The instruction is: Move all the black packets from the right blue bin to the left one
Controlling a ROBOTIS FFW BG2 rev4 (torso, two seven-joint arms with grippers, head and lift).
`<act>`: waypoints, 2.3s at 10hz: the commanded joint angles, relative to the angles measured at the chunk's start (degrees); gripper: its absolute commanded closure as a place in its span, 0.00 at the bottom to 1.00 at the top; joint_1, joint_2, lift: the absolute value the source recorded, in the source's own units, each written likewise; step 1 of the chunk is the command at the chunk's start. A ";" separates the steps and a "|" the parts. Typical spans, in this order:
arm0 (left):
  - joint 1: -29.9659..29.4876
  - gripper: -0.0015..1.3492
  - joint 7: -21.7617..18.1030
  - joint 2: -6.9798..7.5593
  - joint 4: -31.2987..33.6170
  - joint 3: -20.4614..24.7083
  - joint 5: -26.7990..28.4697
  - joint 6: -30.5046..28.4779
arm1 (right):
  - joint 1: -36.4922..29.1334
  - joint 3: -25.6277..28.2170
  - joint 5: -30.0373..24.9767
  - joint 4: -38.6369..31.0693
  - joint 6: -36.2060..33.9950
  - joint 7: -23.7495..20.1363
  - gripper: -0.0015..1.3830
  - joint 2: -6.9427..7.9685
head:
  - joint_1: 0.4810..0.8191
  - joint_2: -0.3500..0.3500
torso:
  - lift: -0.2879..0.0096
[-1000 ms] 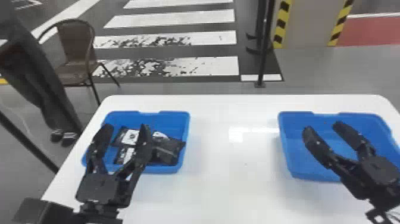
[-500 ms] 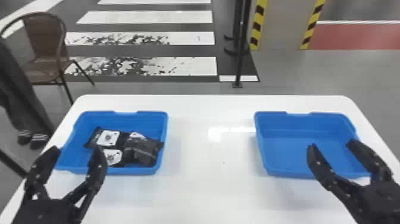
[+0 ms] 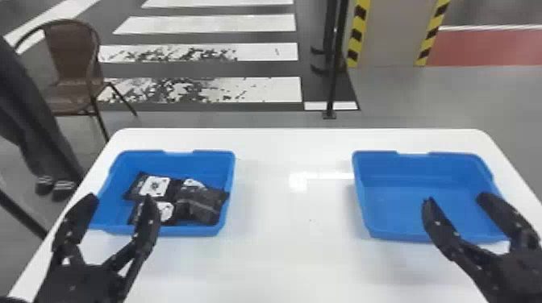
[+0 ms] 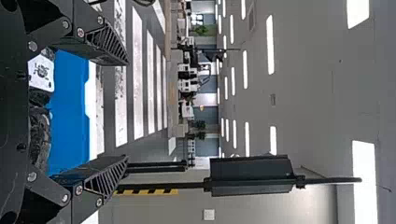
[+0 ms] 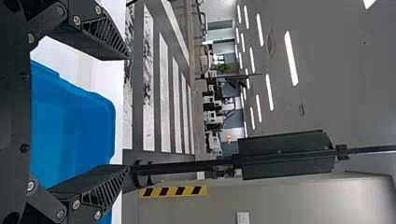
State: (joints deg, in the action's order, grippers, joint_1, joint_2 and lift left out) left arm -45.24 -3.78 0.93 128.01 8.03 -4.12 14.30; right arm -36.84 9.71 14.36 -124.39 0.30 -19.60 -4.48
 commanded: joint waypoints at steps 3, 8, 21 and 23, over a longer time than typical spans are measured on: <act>0.10 0.26 0.00 0.30 0.03 -0.37 -0.33 0.33 | 0.28 -0.79 0.49 0.01 -0.86 -0.09 0.15 -0.44 | 0.63 0.57 | 0.50; 0.52 0.26 0.00 0.83 -0.11 -1.28 -0.45 0.33 | 0.70 -1.71 1.18 0.43 -1.00 -0.09 0.15 -0.71 | 0.63 0.59 | 0.50; 1.36 0.26 0.00 1.18 -0.11 -1.97 -0.45 0.75 | 1.41 -3.31 1.52 0.57 -0.44 -0.26 0.16 -1.32 | 0.63 0.61 | 0.50; 1.36 0.26 0.00 1.18 -0.11 -1.86 -0.45 0.90 | 1.41 -3.31 1.64 0.72 -0.30 -0.26 0.16 -1.32 | 0.63 0.61 | 0.50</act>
State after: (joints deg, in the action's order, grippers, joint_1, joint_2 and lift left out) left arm -43.87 -3.78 2.11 127.98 6.15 -4.57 15.13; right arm -35.43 6.40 15.98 -123.70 -0.04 -19.86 -5.80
